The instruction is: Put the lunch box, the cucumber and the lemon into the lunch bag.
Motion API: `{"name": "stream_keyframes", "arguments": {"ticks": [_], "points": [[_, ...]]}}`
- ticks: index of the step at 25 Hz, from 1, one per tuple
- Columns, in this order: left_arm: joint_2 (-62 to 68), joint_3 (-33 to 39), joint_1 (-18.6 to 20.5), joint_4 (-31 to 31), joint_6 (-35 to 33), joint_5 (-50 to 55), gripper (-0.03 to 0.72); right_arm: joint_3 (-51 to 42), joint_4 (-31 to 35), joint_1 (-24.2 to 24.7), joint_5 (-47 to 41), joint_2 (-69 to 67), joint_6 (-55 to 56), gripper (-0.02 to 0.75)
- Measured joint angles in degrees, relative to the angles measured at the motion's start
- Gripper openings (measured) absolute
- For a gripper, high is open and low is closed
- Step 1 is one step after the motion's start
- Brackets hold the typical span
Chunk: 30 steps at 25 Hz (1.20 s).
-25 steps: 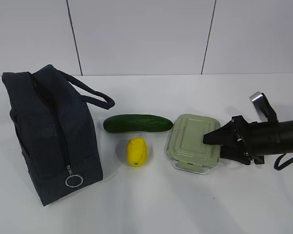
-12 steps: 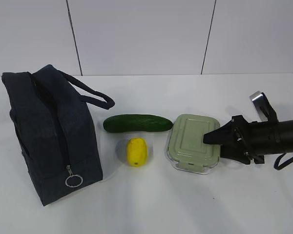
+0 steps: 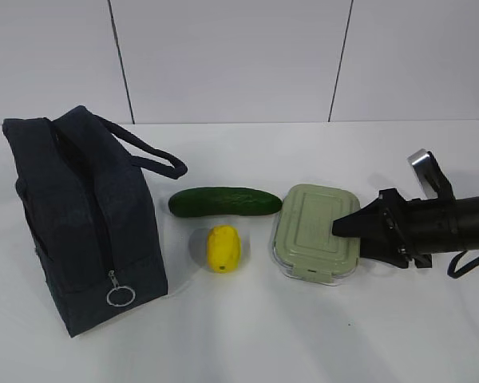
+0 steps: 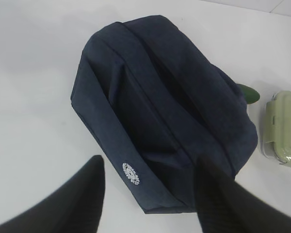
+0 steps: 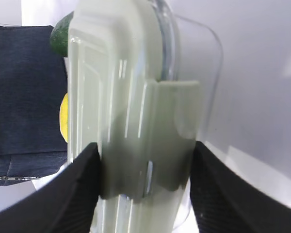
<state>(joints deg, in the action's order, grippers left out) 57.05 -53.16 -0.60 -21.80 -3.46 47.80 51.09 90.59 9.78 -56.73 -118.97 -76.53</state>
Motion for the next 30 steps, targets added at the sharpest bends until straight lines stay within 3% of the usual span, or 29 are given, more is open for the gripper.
{"name": "stream_keyframes", "arguments": {"ticks": [25, 30], "points": [[0.0, 0.0, 0.0, 0.0, 0.0, 0.0, 0.424, 1.26, 0.45, 0.0, -5.87, -0.05, -1.55, 0.412], [0.0, 0.0, 0.0, 0.0, 0.0, 0.0, 0.424, 3.86, -3.11, 0.0, -5.87, -0.05, 3.61, 0.412]]}}
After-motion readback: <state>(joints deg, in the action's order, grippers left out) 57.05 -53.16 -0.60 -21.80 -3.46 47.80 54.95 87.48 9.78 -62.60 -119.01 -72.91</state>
